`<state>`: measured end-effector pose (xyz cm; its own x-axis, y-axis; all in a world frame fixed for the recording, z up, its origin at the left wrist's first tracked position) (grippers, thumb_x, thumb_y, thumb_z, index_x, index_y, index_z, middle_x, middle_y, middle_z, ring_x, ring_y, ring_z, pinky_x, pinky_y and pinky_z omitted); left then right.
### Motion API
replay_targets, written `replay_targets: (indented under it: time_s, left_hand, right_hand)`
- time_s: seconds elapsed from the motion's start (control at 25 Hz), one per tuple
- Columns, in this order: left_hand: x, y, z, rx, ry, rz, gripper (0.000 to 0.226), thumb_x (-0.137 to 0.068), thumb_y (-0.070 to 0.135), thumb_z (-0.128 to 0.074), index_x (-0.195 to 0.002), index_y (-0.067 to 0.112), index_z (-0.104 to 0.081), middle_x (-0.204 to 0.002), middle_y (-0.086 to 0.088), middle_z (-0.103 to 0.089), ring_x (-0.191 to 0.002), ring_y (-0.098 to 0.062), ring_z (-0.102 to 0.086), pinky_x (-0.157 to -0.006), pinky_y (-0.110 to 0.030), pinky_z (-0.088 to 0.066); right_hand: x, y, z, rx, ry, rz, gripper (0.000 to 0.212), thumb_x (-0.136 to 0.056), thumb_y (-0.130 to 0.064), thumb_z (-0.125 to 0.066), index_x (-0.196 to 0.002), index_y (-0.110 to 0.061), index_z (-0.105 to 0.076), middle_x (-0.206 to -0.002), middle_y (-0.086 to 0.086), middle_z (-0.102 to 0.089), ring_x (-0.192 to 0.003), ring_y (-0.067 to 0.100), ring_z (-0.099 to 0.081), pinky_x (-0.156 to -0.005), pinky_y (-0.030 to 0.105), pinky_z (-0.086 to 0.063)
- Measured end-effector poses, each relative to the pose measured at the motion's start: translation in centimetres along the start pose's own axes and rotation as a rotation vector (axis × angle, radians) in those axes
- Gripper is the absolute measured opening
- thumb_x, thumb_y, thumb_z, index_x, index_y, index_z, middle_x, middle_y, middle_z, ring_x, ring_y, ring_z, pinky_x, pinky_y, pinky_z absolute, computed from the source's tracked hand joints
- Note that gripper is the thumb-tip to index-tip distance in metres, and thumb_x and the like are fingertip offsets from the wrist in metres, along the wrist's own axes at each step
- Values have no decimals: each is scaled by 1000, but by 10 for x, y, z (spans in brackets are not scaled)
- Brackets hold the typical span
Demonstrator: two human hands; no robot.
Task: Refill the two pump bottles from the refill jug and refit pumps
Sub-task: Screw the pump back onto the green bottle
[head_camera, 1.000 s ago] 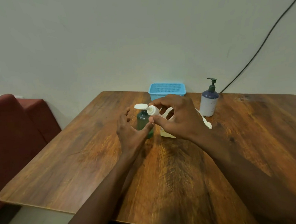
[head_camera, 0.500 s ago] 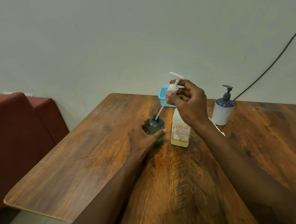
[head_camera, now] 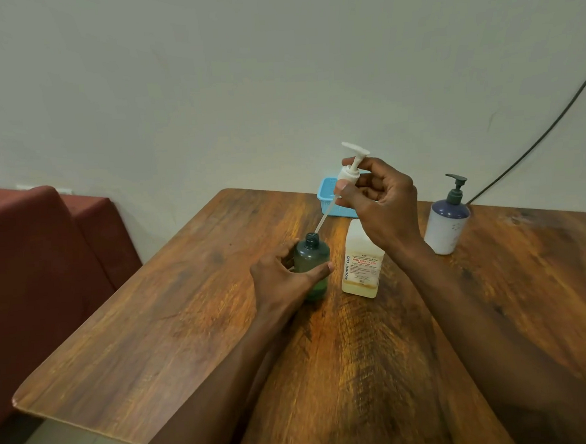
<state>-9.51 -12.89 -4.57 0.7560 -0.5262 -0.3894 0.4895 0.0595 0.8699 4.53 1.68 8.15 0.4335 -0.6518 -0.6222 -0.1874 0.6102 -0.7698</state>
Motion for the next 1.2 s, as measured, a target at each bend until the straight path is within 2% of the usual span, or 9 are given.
replay_targets:
  time_s: [0.12, 0.24, 0.44, 0.52, 0.64, 0.76, 0.92, 1.08, 1.2]
  left_hand:
    - [0, 9, 3, -8, 3, -28, 80, -67, 48, -95, -135, 14, -69, -127, 0, -75, -113, -9, -71, -93, -24, -61]
    - [2, 18, 5, -21, 11, -57, 81, -66, 51, -95, -134, 13, -70, -125, 0, -76, -110, -8, -72, -91, -25, -62]
    - [6, 39, 6, -8, 9, -89, 84, -64, 53, -95, -135, 16, -70, -125, 2, -76, -108, -7, -72, -89, -23, -62]
    - [6, 48, 7, 5, -4, -103, 83, -65, 52, -96, -135, 17, -70, -125, 3, -76, -108, -7, -73, -89, -24, -63]
    - [7, 65, 9, 22, -14, -132, 78, -65, 52, -96, -132, 21, -71, -119, 12, -76, -103, -4, -74, -85, -26, -64]
    - [7, 79, 11, 42, -7, -150, 78, -67, 49, -95, -135, 20, -70, -120, 9, -76, -102, -5, -75, -84, -22, -63]
    - [5, 92, 12, 30, -11, -185, 78, -66, 50, -96, -134, 21, -71, -123, 4, -77, -103, -6, -75, -84, -20, -63]
    - [11, 99, 9, 8, -18, -219, 73, -66, 49, -96, -130, 25, -73, -119, 5, -78, -100, -4, -75, -82, -21, -63]
    - [13, 103, 8, 9, -8, -238, 70, -68, 49, -95, -129, 22, -74, -118, 6, -78, -99, -4, -75, -80, -15, -61]
  right_hand:
    - [-6, -10, 13, -16, 57, 25, 39, -88, -35, -73, -124, -19, -70, -112, -1, -76, -98, 15, -76, -81, 44, -64]
    - [-7, -18, 12, 5, 18, 39, 39, -89, -35, -73, -124, -18, -70, -112, 0, -76, -98, 15, -76, -82, 44, -64]
    - [1, -21, 1, 22, -113, 19, 29, -90, -17, -75, -119, -24, -71, -97, -17, -72, -90, 2, -73, -75, 25, -62]
    - [4, -19, -2, 103, -174, 17, 29, -89, -20, -77, -118, -24, -73, -97, -23, -70, -92, -3, -71, -78, 19, -59]
    - [8, -13, -6, 194, -270, -22, 31, -87, -28, -79, -118, -23, -75, -99, -24, -70, -93, -8, -69, -84, 19, -57]
    - [14, -13, -11, 237, -372, -36, 35, -87, -29, -79, -121, -22, -74, -100, -26, -67, -89, -17, -64, -78, 10, -52]
    - [18, -13, -2, 198, -355, -87, 41, -80, -30, -85, -119, -21, -74, -103, -20, -72, -88, -13, -68, -80, 15, -58]
    - [17, -14, 15, 319, -238, -161, 48, -55, -56, -92, -85, -27, -71, -80, -13, -75, -78, 6, -74, -70, 25, -61]
    - [19, -14, 15, 312, -264, -197, 63, -48, -70, -84, -90, -26, -68, -87, -11, -74, -85, 10, -73, -79, 34, -63]
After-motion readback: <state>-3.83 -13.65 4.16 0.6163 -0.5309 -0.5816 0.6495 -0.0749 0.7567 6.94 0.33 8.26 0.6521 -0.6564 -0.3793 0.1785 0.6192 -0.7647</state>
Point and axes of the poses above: each hand's wrist, its own x-axis away from the middle knuckle, its own z-axis out of the back of the hand, y = z × x, the point moved 9 cm from there along -x, towards the middle knuckle
